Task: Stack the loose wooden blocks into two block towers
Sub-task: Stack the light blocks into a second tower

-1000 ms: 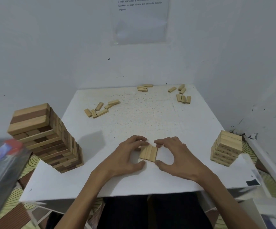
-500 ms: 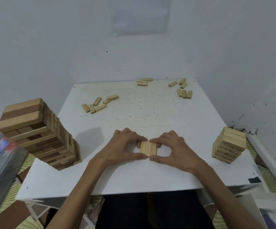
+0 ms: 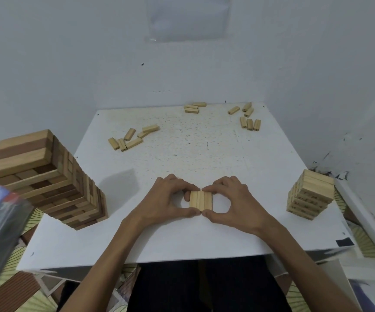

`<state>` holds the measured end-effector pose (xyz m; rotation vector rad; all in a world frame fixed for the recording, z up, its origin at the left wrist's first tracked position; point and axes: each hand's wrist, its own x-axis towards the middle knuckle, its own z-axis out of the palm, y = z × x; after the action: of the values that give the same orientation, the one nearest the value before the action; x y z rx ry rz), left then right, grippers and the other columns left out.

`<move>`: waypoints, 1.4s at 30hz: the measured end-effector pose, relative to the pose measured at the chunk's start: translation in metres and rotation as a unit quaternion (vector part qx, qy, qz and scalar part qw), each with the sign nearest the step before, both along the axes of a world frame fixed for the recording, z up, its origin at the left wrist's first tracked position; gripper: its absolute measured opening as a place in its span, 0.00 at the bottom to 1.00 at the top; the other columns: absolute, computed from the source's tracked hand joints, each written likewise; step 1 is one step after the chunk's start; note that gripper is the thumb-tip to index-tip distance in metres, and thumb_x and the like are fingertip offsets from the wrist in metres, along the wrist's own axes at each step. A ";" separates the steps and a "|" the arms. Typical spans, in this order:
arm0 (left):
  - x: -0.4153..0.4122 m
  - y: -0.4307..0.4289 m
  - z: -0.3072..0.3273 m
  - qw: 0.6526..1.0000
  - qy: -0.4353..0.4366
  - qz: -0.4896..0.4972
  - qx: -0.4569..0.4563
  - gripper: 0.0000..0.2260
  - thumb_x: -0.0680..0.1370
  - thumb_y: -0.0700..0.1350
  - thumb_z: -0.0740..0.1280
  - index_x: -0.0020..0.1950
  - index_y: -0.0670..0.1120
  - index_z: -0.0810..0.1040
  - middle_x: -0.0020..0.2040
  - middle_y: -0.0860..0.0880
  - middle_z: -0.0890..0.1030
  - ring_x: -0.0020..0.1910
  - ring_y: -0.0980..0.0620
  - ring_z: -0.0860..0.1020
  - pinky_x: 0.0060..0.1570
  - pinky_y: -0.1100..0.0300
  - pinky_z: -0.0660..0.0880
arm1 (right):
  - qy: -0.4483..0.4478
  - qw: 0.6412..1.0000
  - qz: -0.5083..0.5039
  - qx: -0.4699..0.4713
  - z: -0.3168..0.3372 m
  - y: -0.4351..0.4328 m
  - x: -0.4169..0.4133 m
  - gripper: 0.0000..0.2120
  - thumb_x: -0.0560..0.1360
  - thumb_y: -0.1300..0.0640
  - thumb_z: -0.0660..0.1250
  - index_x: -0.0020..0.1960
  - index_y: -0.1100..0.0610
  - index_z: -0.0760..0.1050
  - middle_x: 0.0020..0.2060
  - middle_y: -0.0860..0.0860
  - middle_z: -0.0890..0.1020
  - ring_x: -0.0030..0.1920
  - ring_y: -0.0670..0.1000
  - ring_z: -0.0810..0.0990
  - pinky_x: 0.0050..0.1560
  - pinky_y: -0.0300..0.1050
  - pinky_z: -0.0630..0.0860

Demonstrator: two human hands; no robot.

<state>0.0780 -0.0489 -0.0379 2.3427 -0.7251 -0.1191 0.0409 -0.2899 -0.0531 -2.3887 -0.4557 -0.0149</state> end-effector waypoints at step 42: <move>-0.008 -0.059 0.092 0.987 -0.121 -0.102 -0.018 0.22 0.65 0.69 0.74 0.56 0.61 0.83 0.51 0.64 0.80 0.49 0.59 0.73 0.52 0.52 0.68 | -0.109 0.990 -0.013 -0.092 0.112 -0.057 -0.044 0.26 0.68 0.31 0.69 0.60 0.44 0.77 0.53 0.37 0.75 0.59 0.43 0.70 0.58 0.50 0.68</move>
<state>0.0701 -0.1084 0.0545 2.2655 -1.0778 0.0904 -0.0032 -0.3468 0.0588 -2.5865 -0.5477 -0.2581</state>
